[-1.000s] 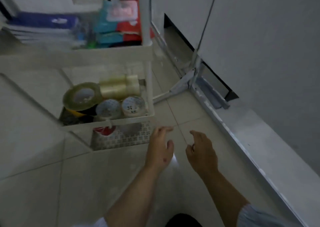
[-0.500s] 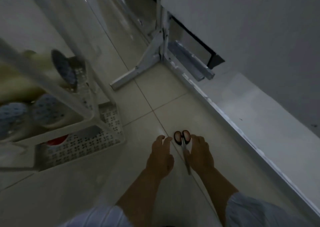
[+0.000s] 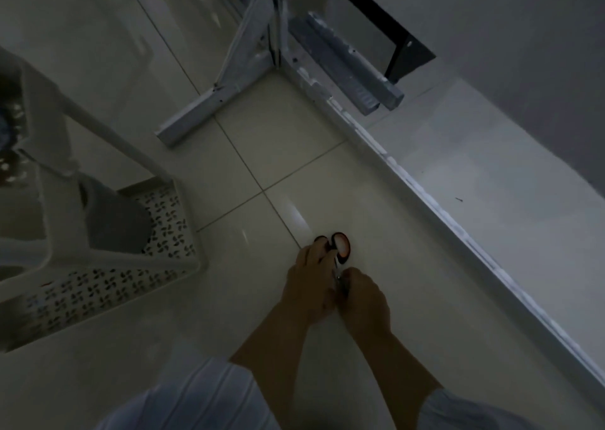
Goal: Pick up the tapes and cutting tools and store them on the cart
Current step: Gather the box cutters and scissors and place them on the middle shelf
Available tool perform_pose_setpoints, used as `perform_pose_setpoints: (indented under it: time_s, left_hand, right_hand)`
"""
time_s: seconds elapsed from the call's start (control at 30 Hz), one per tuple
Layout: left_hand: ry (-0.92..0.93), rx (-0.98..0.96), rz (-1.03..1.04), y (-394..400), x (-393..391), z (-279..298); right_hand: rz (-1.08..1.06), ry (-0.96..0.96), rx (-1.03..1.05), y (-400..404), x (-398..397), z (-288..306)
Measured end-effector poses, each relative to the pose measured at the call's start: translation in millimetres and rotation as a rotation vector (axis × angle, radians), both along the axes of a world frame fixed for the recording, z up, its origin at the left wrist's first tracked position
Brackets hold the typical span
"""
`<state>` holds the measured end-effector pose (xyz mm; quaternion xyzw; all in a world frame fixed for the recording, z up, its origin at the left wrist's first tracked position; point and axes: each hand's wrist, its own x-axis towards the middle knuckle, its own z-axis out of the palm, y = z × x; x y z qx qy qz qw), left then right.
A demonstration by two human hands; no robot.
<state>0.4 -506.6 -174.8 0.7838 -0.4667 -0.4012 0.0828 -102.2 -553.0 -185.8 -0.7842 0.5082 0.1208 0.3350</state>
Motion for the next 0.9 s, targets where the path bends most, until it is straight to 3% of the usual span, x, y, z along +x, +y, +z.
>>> perform_pose_setpoints:
  time_s: [0.23, 0.43, 0.53, 0.73, 0.9]
  left_hand:
    - [0.073, -0.055, 0.046, 23, 4, -1]
    - [0.048, -0.338, 0.238, 52, 13, 14]
    - [-0.034, -0.475, 0.306, 65, 17, 46]
    - [-0.315, -0.721, 0.248, 99, 32, 111]
    - [-0.296, -0.846, 0.424, 134, 22, 187]
  right_hand:
    - [-0.035, -0.155, 0.142, -7, 12, 19]
    - [-0.033, -0.309, 0.361, -2, 33, 71]
    - [-0.042, -0.395, 0.46, 6, 39, 109]
    - [0.107, -0.482, 0.572, 29, 37, 192]
    - [0.187, -0.618, 0.524, 63, 31, 257]
